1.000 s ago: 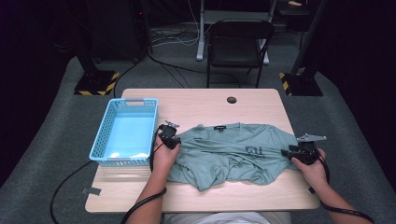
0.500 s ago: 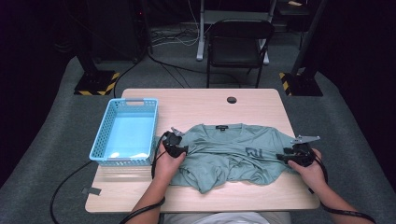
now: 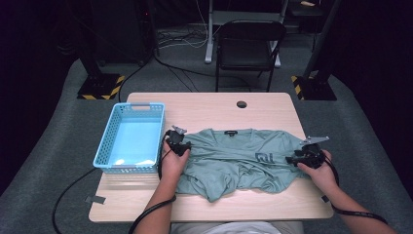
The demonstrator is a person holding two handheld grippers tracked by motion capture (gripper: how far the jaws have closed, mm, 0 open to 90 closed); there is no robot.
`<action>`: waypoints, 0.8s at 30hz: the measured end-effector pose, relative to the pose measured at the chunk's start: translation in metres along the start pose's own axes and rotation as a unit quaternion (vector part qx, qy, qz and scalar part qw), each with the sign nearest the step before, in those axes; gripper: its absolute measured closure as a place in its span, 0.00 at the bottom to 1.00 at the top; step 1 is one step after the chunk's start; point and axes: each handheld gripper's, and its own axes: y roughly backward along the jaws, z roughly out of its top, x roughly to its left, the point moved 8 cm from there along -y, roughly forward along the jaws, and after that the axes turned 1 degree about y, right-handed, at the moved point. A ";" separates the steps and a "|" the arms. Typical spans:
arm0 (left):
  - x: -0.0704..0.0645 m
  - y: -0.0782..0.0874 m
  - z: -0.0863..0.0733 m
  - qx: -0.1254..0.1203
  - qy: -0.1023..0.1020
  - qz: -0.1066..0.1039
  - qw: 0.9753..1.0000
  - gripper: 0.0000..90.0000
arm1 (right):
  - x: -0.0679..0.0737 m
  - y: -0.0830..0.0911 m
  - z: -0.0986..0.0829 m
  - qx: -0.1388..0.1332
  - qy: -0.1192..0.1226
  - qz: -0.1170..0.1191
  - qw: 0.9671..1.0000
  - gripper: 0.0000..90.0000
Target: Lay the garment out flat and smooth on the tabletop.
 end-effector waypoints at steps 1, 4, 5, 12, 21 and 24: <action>0.002 -0.001 0.001 0.002 -0.001 0.006 1.000 0.54 | -0.001 -0.001 0.001 -0.002 -0.002 -0.001 1.000 0.46; 0.006 -0.006 0.006 0.002 0.017 0.008 1.000 0.54 | -0.008 -0.006 0.005 -0.012 -0.006 -0.005 1.000 0.46; 0.008 -0.008 0.007 0.002 0.024 0.006 1.000 0.54 | -0.011 -0.007 0.007 -0.015 -0.008 -0.009 1.000 0.46; 0.017 -0.023 0.018 -0.008 0.071 -0.002 0.997 0.54 | -0.042 -0.023 0.023 -0.035 -0.038 -0.037 0.998 0.47; -0.011 0.004 0.026 -0.018 0.008 -0.045 0.999 0.49 | -0.033 -0.019 0.043 -0.040 -0.047 -0.029 0.998 0.44; -0.033 0.024 0.019 -0.024 -0.022 -0.083 0.996 0.48 | -0.008 -0.009 0.042 -0.039 -0.031 0.008 0.999 0.43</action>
